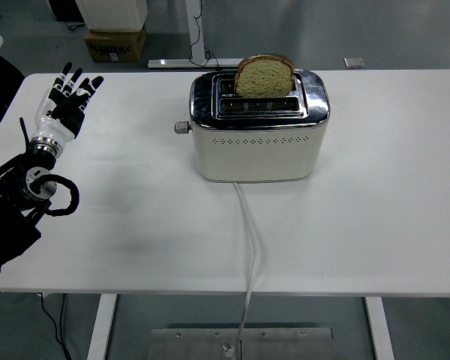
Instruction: Press down toaster
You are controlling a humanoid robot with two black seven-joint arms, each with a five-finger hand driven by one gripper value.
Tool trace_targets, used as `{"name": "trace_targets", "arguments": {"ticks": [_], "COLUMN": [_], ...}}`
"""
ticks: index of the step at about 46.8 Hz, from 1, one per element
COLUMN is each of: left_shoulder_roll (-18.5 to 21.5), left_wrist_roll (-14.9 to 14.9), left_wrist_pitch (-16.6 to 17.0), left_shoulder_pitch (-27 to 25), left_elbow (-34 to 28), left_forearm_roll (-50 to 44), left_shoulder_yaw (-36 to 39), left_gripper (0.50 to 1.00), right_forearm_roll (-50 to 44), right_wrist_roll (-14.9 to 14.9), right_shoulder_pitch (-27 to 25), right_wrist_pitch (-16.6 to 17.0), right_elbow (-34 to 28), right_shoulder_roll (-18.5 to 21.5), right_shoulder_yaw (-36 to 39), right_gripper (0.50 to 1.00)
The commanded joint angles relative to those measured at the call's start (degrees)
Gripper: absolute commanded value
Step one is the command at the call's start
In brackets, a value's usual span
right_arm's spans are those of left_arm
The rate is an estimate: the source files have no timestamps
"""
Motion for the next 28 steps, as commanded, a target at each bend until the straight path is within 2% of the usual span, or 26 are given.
{"name": "trace_targets", "arguments": {"ticks": [1,19,28], "left_shoulder_roll": [0.0,0.2,1.7], "left_wrist_roll": [0.0,-0.4,-0.3], "left_wrist_pitch": [0.0,0.4,0.2], "left_shoulder_pitch": [0.0,-0.8,-2.1], "left_elbow": [0.0,0.0,0.0], "left_forearm_roll": [0.4,0.6,0.7], "left_shoulder_yaw": [0.0,0.1,0.2], "left_gripper": [1.0,1.0,1.0], "right_forearm_roll": [0.0,0.0,0.0], "right_wrist_roll": [-0.1,-0.1,0.0], "right_shoulder_pitch": [0.0,0.0,0.0], "right_wrist_pitch": [0.0,0.0,0.0], "right_elbow": [0.0,0.0,0.0], "right_shoulder_roll": [0.0,0.0,0.0], "right_shoulder_yaw": [0.0,0.0,0.0], "right_gripper": [0.998,1.0,0.998]}}
